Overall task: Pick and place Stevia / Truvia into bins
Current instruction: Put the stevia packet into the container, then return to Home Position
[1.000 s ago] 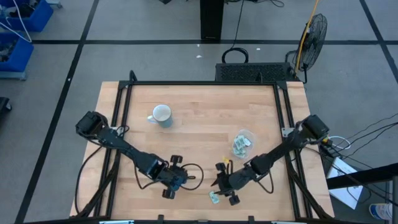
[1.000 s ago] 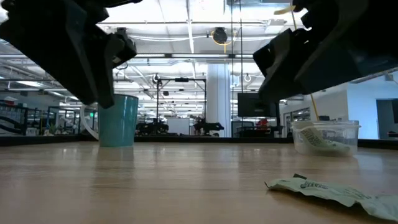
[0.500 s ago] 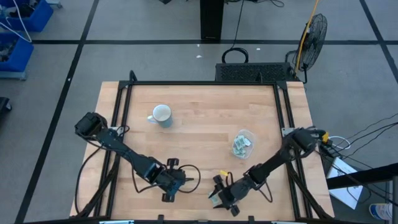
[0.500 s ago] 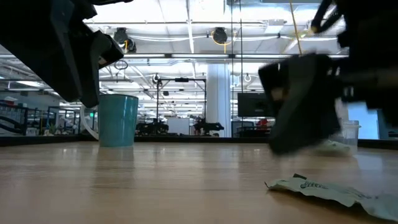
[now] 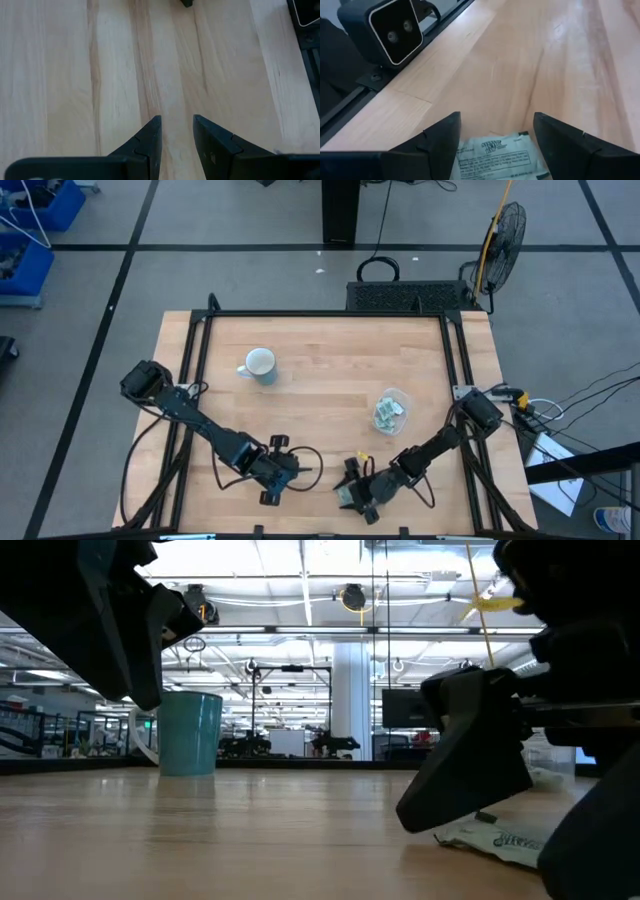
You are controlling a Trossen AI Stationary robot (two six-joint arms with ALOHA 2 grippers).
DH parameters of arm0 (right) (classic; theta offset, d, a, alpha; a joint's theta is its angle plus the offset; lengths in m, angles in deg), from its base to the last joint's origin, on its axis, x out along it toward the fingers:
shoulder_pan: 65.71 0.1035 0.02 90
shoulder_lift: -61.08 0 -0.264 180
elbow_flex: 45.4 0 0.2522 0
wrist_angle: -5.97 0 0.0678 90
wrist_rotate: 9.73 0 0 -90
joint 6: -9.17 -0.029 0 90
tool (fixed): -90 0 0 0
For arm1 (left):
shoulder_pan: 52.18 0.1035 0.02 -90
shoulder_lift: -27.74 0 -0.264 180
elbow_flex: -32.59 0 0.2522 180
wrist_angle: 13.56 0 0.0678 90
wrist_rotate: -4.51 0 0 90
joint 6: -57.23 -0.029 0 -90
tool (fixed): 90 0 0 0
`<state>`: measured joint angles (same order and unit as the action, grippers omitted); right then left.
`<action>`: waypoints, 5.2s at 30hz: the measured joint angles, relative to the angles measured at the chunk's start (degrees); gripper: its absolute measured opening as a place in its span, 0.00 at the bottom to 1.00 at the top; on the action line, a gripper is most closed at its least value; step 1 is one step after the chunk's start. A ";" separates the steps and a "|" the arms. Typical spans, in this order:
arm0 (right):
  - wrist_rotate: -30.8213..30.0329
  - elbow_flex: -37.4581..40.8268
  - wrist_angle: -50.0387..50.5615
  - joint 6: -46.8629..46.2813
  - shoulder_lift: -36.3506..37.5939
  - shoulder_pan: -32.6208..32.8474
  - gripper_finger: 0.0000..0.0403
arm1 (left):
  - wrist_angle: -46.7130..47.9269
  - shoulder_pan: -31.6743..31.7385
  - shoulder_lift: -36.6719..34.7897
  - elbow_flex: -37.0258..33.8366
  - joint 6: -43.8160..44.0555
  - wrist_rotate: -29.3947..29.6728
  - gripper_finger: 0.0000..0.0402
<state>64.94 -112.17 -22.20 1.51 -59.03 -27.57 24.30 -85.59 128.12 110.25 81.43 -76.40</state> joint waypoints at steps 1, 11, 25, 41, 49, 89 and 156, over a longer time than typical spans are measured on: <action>-1.01 0.00 0.17 0.86 0.00 0.17 0.61 | -0.11 0.00 0.00 0.00 -0.25 0.00 0.29; -2.35 -0.07 3.36 -3.66 0.07 -0.12 0.59 | -0.33 0.00 0.00 0.00 -0.06 0.02 0.29; -2.72 0.09 -0.20 -2.03 -0.13 -2.17 0.34 | -0.35 0.00 0.00 0.00 -1.61 0.06 0.29; -5.86 0.11 10.98 4.01 7.98 -6.98 0.08 | -0.39 0.00 0.00 0.00 -4.70 0.06 0.29; -27.10 0.09 53.01 -0.39 28.86 -6.96 0.02 | -0.37 0.00 0.00 0.00 -6.03 0.06 0.29; -34.01 23.78 38.77 3.85 77.81 -5.80 0.35 | 21.37 8.82 -9.60 0.04 -4.56 6.05 0.29; -4.08 47.77 41.32 5.81 119.90 -5.85 0.35 | -31.44 31.08 -96.56 -63.36 -20.12 -20.46 0.29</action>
<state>60.87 -64.40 19.11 7.32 60.86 -33.41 -7.14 -54.51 31.55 46.89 61.31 -96.87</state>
